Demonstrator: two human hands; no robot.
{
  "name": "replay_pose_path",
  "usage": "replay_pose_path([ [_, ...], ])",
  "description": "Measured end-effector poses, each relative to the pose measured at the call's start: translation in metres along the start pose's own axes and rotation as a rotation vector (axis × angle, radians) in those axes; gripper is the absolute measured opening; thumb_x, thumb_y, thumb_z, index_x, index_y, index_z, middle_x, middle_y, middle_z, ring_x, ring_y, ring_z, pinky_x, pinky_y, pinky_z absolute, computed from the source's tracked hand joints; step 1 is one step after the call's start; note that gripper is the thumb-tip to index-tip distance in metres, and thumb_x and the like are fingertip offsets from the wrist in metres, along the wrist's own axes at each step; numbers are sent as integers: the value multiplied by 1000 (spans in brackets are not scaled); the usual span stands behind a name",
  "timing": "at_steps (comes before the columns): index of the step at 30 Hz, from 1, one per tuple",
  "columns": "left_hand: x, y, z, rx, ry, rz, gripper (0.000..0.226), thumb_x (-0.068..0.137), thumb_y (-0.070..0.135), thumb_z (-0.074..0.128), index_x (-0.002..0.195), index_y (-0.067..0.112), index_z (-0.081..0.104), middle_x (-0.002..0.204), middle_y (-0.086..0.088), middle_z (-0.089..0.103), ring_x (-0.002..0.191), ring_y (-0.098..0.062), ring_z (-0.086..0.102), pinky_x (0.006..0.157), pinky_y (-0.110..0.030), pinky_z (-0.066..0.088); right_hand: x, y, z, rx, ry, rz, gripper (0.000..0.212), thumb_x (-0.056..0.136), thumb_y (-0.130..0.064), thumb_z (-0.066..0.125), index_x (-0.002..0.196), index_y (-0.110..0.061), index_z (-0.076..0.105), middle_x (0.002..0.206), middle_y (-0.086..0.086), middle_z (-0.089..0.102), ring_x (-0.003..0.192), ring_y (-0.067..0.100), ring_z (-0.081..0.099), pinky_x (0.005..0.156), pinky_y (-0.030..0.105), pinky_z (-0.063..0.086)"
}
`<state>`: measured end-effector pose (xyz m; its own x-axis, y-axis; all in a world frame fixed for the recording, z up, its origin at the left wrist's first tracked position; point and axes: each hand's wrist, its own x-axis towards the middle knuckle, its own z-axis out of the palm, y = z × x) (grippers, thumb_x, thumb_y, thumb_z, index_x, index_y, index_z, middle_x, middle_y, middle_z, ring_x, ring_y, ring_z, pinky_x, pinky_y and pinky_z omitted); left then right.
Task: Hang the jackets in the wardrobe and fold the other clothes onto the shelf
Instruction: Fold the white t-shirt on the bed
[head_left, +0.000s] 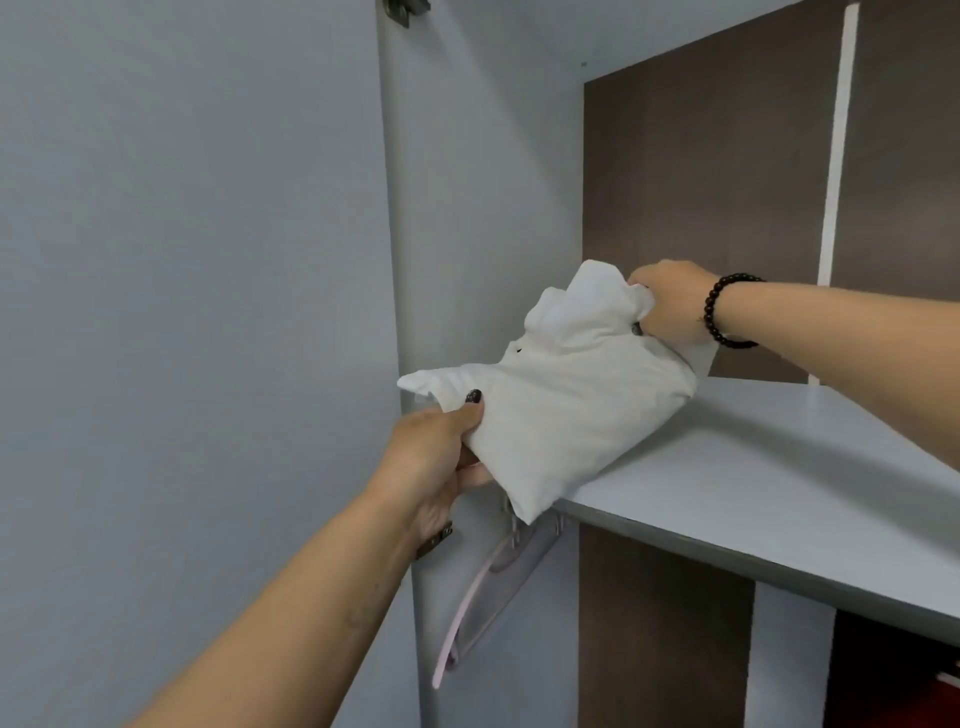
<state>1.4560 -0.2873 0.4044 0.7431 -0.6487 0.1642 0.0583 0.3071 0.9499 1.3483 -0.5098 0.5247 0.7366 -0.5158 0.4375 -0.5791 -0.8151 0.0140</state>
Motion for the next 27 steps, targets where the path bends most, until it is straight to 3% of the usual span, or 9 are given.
replay_pose_path([
  [4, 27, -11, 12, -13, 169, 4, 20, 92, 10, 64, 105, -5, 65, 103, -19, 72, 82, -26, 73, 58, -30, 59, 49, -1, 28, -7, -46, -81, 25, 89, -11, 48, 101, 6, 62, 108, 20, 65, 79, 26, 53, 67, 31, 42],
  [8, 40, -20, 10, 55, 315, 21, 26, 83, 16, 75, 90, -8, 66, 89, -24, 73, 64, -23, 71, 53, -24, 57, 74, -9, 73, -26, -82, -151, 2, 88, -13, 50, 87, -11, 52, 107, 13, 63, 82, 26, 53, 68, 30, 43],
  [10, 41, -21, 6, 161, 329, 17, 27, 80, 23, 77, 76, -1, 65, 66, -15, 71, 46, -14, 61, 41, -17, 45, 78, -9, 95, -118, -155, -180, 28, 91, -18, 52, 118, -13, 46, 117, 14, 57, 90, 27, 52, 74, 34, 46],
  [11, 41, -22, 5, 230, 333, 14, 31, 79, 26, 78, 67, 3, 61, 54, -7, 66, 37, -10, 51, 37, -15, 37, 79, -9, 103, -206, -176, -183, 49, 93, -22, 51, 138, -16, 32, 126, 14, 50, 100, 29, 51, 81, 38, 46],
  [13, 41, -23, 3, 347, 354, 1, 40, 76, 32, 79, 58, 11, 50, 41, 2, 50, 31, -9, 35, 35, -14, 25, 75, -14, 105, -288, -152, -162, 69, 97, -32, 45, 151, -28, 2, 143, 12, 33, 125, 33, 39, 96, 48, 39],
  [14, 41, -24, 2, 385, 362, -6, 43, 75, 35, 80, 59, 14, 46, 40, 4, 45, 31, -10, 32, 35, -14, 23, 72, -18, 99, -257, -140, -151, 70, 97, -36, 42, 152, -30, -2, 147, 12, 26, 131, 35, 34, 102, 49, 37],
  [16, 40, -26, 0, 427, 355, -16, 45, 74, 39, 79, 61, 18, 42, 42, 5, 41, 32, -10, 31, 35, -15, 22, 62, -25, 85, -113, -192, -163, 68, 96, -50, 37, 152, -29, 5, 154, 12, 20, 137, 35, 29, 110, 44, 32],
  [20, 39, -29, 1, 430, 374, -24, 44, 74, 39, 79, 61, 17, 43, 42, 5, 43, 33, -10, 35, 35, -16, 25, 24, -40, 89, 48, -548, -237, 82, 86, -76, 18, 152, -26, 17, 159, -3, 16, 146, 21, 15, 116, 37, 11],
  [27, 26, -12, 1, 456, 332, -74, 20, 83, 27, 72, 76, 12, 61, 50, 4, 52, 36, -8, 39, 41, -18, 27, 23, -41, 110, 122, -483, -223, 84, 82, -80, 11, 151, -32, 15, 158, -2, 19, 145, 24, 18, 118, 42, 13],
])
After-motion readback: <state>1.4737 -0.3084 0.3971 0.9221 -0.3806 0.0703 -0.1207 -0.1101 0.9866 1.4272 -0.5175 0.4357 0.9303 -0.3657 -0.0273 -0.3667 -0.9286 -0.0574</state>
